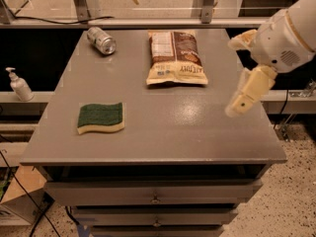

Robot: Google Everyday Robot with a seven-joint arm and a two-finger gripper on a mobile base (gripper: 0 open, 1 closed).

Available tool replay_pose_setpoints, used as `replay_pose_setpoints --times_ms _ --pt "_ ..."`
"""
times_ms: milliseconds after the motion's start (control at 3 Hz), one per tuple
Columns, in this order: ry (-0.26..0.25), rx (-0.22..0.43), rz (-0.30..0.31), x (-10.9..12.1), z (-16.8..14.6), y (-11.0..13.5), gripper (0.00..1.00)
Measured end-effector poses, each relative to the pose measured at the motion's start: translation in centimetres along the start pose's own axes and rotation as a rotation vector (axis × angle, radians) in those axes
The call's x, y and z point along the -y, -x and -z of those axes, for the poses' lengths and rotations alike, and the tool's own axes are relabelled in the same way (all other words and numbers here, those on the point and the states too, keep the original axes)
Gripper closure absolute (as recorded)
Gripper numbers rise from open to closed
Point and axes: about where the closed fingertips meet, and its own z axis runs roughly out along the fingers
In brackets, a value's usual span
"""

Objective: Pick brown chip bag

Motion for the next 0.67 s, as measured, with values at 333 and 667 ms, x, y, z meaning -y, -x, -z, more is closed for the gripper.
replay_pose_setpoints --times_ms 333,667 --pt "-0.053 0.123 -0.052 4.83 -2.75 1.21 0.0" --pt "-0.06 0.134 -0.056 5.38 -3.18 1.25 0.0"
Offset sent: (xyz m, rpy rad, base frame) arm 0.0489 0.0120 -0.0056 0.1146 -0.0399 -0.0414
